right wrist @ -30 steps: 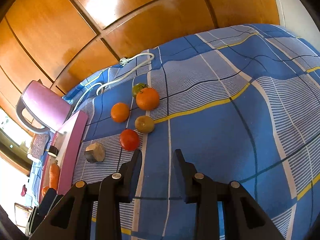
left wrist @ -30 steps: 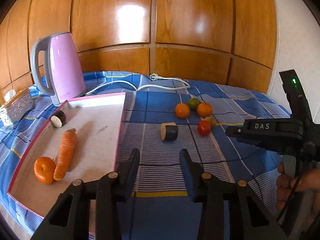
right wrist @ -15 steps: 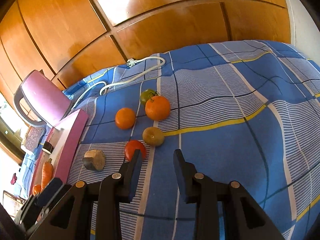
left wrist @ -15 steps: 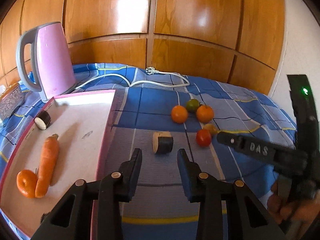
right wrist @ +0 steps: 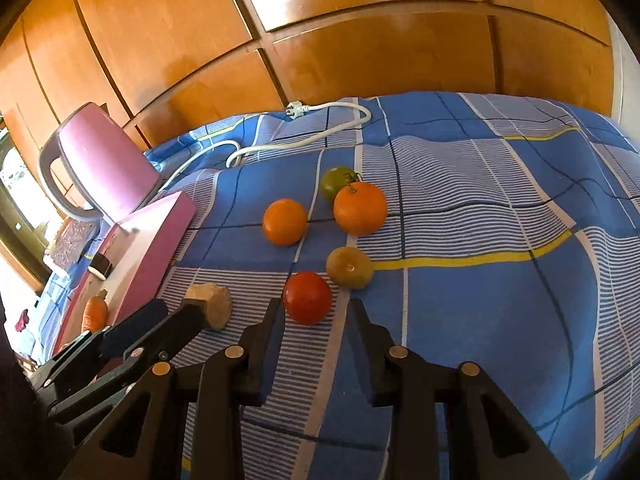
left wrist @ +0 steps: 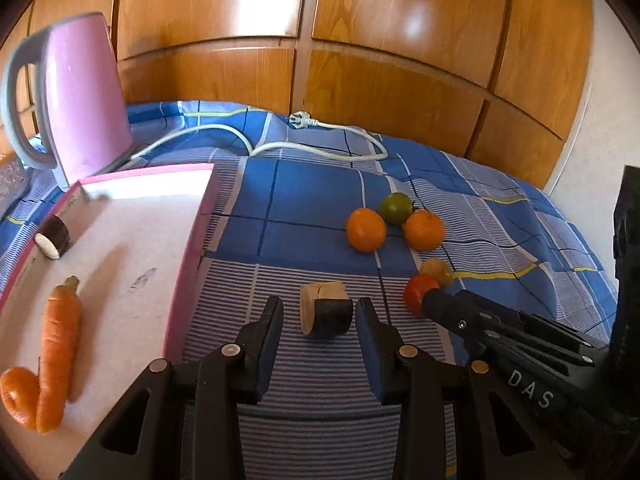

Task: Organize fruits
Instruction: 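Grasp the dark cylindrical slice with the left gripper while the right approaches the red tomato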

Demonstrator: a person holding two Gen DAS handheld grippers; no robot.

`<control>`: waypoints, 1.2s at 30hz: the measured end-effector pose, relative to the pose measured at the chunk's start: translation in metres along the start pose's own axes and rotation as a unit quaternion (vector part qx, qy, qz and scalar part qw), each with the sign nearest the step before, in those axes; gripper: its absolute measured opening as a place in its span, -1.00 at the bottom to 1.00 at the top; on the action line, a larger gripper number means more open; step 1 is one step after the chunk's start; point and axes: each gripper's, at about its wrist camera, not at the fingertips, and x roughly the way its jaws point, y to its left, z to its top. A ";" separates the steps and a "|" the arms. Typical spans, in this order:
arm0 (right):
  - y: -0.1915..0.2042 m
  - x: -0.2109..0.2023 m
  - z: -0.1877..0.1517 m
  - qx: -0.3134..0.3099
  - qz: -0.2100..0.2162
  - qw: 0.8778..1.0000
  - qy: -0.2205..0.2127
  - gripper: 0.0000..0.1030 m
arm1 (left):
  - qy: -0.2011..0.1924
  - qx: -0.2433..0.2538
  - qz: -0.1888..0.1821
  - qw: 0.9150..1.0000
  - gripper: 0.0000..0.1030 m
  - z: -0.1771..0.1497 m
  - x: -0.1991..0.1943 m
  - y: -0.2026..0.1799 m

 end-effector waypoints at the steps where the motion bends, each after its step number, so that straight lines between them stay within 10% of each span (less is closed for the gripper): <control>1: 0.001 0.001 0.000 -0.001 -0.002 1.000 0.000 -0.36 | 0.003 -0.001 -0.001 1.000 -0.26 0.001 0.002 0.001; 14: 0.004 0.020 0.007 0.000 0.007 1.000 0.015 -0.50 | 0.035 -0.014 -0.009 0.999 -0.48 0.001 0.026 0.005; 31: -0.004 0.029 0.017 0.048 0.019 0.999 0.012 -0.40 | 0.034 -0.027 -0.046 0.998 -0.08 0.006 0.027 0.006; 36: -0.003 0.031 0.017 0.042 0.016 0.999 0.009 -0.43 | 0.038 -0.032 -0.050 0.998 -0.44 0.006 0.030 0.007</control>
